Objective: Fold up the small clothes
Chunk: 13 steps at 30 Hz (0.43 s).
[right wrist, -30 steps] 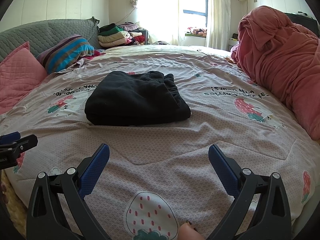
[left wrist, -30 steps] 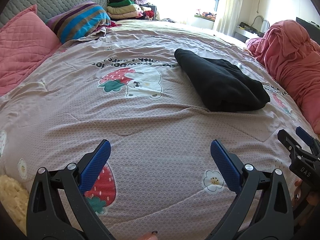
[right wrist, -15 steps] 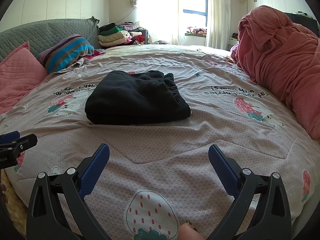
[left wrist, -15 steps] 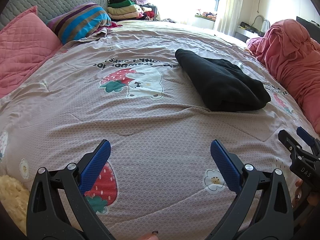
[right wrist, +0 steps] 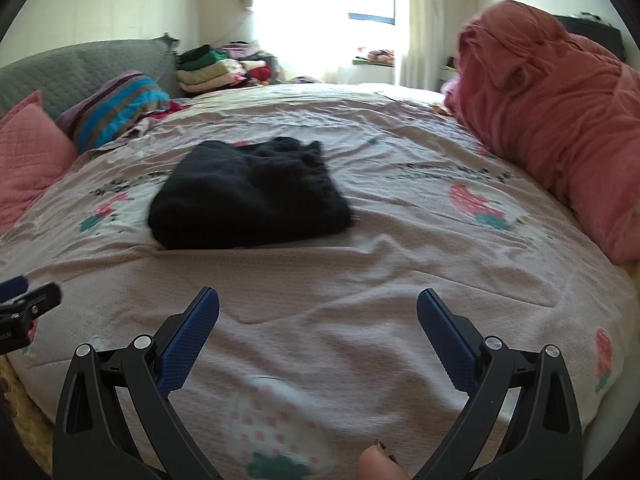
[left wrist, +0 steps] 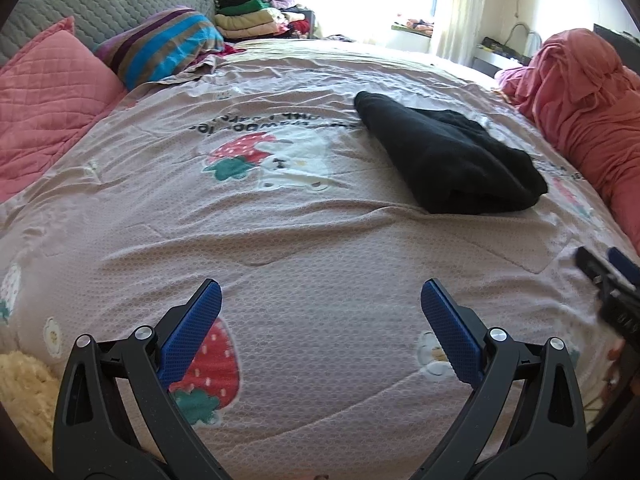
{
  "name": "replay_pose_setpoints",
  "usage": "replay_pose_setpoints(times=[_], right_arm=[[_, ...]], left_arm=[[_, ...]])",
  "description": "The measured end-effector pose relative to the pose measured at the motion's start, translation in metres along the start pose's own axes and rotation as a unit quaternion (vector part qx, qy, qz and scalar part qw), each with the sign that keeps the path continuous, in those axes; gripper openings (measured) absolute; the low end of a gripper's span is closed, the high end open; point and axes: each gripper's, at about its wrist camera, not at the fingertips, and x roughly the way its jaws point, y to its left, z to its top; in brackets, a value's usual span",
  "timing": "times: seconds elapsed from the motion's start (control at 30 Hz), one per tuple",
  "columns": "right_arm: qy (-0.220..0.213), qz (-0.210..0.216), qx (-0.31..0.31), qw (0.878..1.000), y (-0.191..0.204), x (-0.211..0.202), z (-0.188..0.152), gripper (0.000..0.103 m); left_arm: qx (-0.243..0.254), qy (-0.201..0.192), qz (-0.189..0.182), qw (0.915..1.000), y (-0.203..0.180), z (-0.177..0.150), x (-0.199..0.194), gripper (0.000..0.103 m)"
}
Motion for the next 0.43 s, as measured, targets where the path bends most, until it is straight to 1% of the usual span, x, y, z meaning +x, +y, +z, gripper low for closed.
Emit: replay_pose_setpoints(times=[0.07, 0.13, 0.17, 0.2, 0.23, 0.27, 0.3, 0.33, 0.37, 0.4, 0.43], right_arm=[[0.001, -0.033, 0.025, 0.999, -0.022, -0.002, 0.002, 0.098], [0.007, -0.087, 0.074, 0.993, -0.061, -0.005, 0.001, 0.098], [0.009, -0.117, 0.102, 0.988, -0.085, -0.006, 0.000, 0.098], [0.011, -0.161, 0.132, 0.978, -0.115, -0.010, -0.004, 0.098], [0.017, -0.206, 0.158, 0.966, -0.144, -0.013, -0.007, 0.098], [0.025, -0.250, 0.184, 0.950, -0.173, -0.017, -0.013, 0.098], [0.030, -0.307, 0.221, 0.925, -0.214, -0.026, -0.023, 0.098], [0.032, -0.353, 0.243, 0.903, -0.242, -0.035, -0.032, 0.098], [0.040, -0.400, 0.263, 0.877, -0.270, -0.044, -0.043, 0.098], [0.058, -0.444, 0.297, 0.843, -0.308, -0.055, -0.060, 0.098], [0.070, -0.471, 0.321, 0.819, -0.333, -0.064, -0.072, 0.098]], left_arm=[[-0.012, 0.001, 0.006, 0.9999, 0.006, 0.001, 0.000, 0.094], [-0.027, 0.001, 0.010, 0.9996, 0.020, 0.005, 0.000, 0.094], [-0.045, 0.001, 0.019, 0.9988, 0.036, 0.011, 0.001, 0.094], [-0.059, 0.003, 0.023, 0.9980, 0.048, 0.015, 0.003, 0.094], [-0.078, 0.008, 0.028, 0.9965, 0.066, 0.022, 0.006, 0.094], [-0.106, 0.008, 0.041, 0.9935, 0.095, 0.031, 0.007, 0.094], [-0.123, 0.003, 0.058, 0.9907, 0.118, 0.038, 0.008, 0.094], [-0.137, -0.003, 0.082, 0.9871, 0.142, 0.045, 0.008, 0.094], [-0.152, -0.004, 0.124, 0.9806, 0.175, 0.054, 0.012, 0.094], [-0.165, -0.002, 0.168, 0.9719, 0.206, 0.062, 0.015, 0.094], [-0.177, -0.002, 0.197, 0.9642, 0.228, 0.067, 0.018, 0.094]])
